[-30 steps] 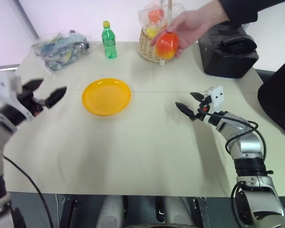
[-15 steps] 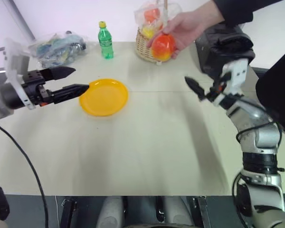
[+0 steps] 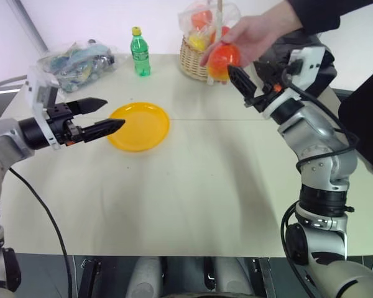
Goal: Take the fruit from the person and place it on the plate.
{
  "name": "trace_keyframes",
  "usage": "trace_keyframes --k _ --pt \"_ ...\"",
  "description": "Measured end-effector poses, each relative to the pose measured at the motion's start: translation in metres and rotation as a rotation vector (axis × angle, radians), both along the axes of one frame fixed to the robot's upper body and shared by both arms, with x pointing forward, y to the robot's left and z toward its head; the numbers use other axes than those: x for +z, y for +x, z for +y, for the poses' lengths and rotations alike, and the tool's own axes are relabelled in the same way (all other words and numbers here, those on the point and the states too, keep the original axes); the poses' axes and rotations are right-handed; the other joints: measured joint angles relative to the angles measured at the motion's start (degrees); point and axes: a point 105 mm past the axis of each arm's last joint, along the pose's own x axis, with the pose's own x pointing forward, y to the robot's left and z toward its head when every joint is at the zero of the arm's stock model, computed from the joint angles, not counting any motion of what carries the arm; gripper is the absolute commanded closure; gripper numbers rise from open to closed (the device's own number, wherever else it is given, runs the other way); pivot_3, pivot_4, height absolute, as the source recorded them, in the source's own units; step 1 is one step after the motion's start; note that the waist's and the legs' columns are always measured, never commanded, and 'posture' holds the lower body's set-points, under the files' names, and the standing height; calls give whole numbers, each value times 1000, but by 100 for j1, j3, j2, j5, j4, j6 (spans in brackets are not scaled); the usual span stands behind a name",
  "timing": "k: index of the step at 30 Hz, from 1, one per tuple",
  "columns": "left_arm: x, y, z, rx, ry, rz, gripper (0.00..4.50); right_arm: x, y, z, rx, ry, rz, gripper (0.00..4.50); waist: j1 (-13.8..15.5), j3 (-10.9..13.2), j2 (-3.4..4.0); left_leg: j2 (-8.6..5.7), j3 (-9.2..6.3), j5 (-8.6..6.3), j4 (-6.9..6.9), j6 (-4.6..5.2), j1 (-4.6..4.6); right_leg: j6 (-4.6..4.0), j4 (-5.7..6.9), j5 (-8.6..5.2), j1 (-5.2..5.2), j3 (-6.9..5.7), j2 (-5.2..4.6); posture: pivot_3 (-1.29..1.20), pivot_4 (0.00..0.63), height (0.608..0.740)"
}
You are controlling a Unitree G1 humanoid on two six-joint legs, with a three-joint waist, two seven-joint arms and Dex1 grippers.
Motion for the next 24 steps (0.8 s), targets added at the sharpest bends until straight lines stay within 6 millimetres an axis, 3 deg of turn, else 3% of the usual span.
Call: trace_keyframes --k 9,13,14,24 --pt "-2 -2 5 37 -6 -5 10 5 1 24 65 -16 0 0 -9 0 0 0 0 0 -1 0 0 0 2 0 -4 0 1 0 150 740" --pt "-3 -3 4 40 0 -5 0 0 6 30 60 -33 15 1664 -9 0 0 0 0 0 -1 0 -1 0 2 0 -4 0 1 0 150 740" --pt "-4 -3 4 42 0 -4 0 0 7 29 55 -37 13 1855 -5 0 0 0 0 0 -1 0 -1 0 2 0 -4 0 1 0 150 740" --pt "-5 -3 5 51 -1 -1 0 -3 5 33 84 -76 11 1877 -10 0 0 1 0 0 -2 0 -1 0 2 0 -6 0 1 0 150 740"
